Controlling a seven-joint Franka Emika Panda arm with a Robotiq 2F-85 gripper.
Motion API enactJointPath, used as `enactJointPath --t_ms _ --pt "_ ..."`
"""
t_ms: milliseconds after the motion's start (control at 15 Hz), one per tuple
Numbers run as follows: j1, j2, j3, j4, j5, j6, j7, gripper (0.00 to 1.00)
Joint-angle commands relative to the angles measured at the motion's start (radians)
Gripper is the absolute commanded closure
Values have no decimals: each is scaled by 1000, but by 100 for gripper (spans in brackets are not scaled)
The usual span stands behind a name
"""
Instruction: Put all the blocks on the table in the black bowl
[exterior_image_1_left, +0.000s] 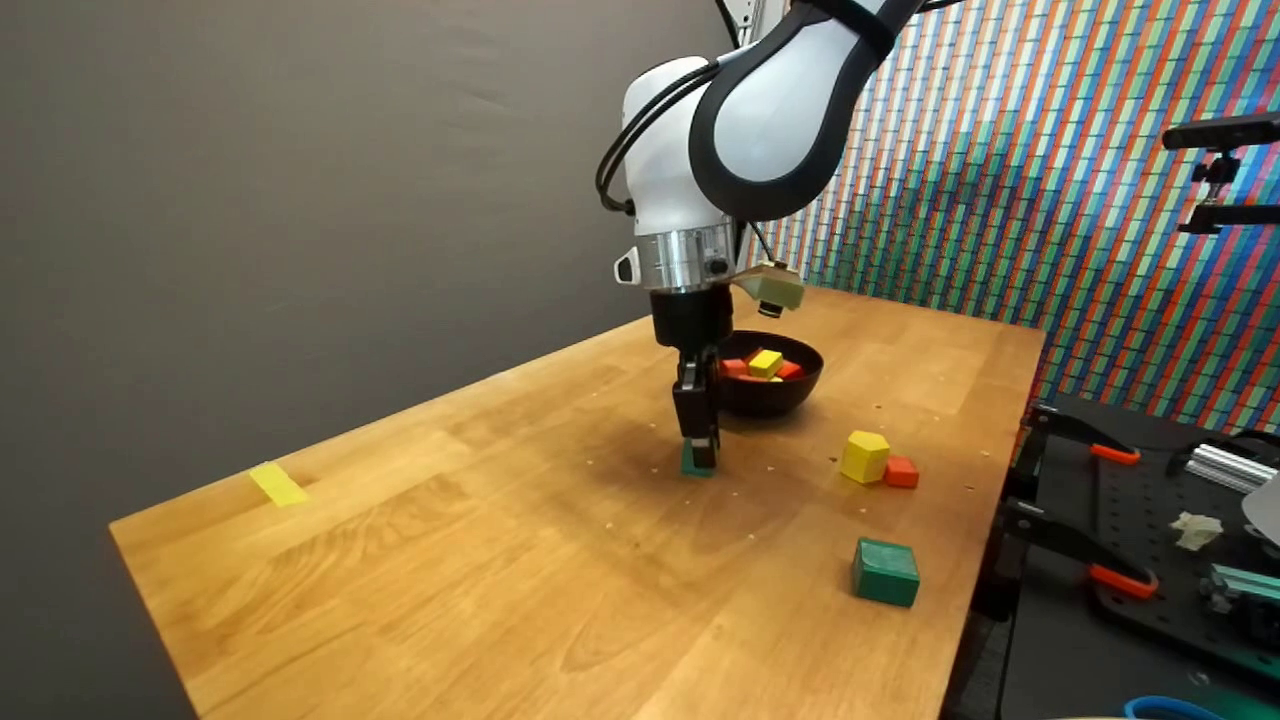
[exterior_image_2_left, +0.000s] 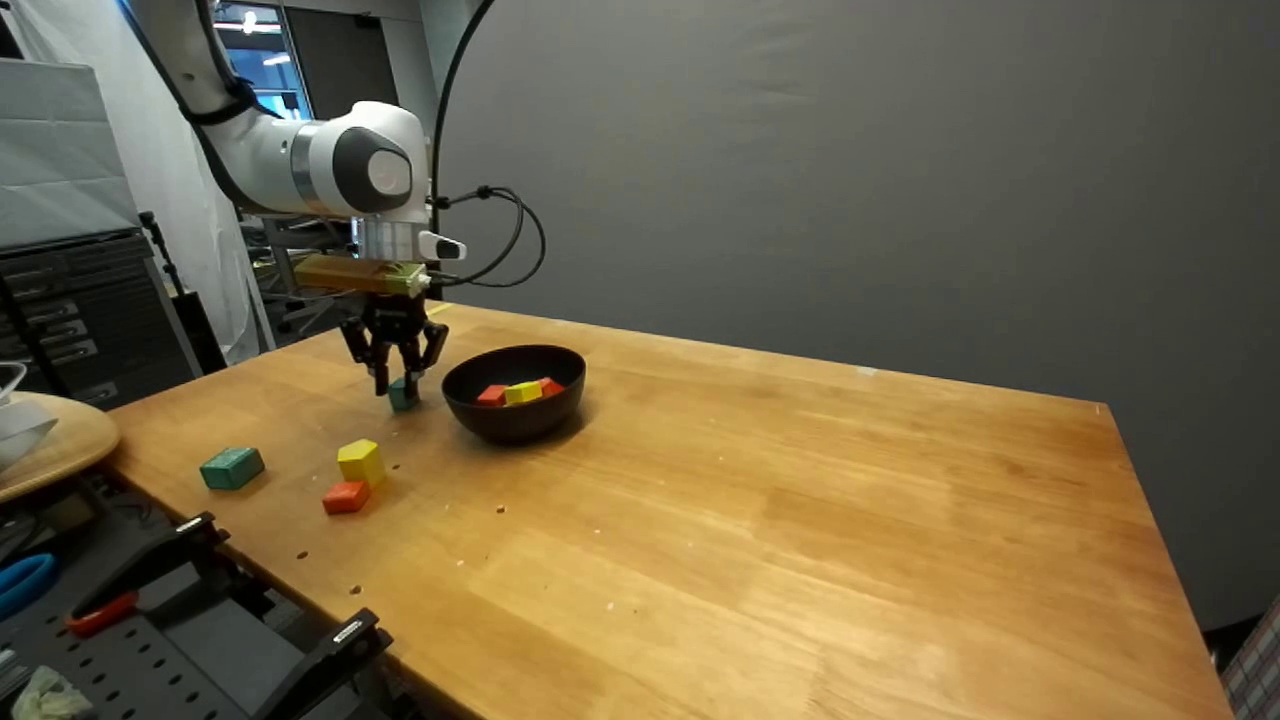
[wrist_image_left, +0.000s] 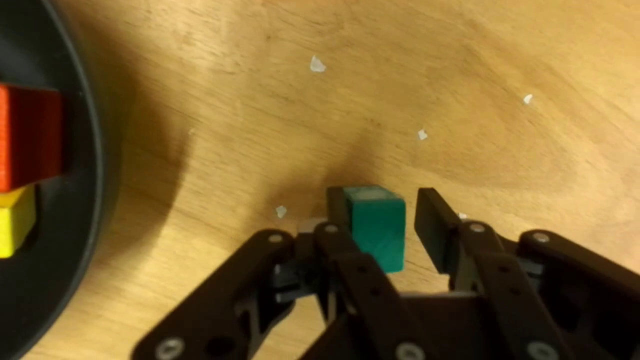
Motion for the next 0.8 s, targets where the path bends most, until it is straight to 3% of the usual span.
enactJointPath --t_ms 0,200,333,733 --pt "18 -12 -12 15 -1 -5 31 89" --pt "20 -59 -20 -19 0 25 69 86" --pt "26 -156 -40 -91 -21 54 117 86" --pt "1 -388 -158 -227 -141 90 328 86"
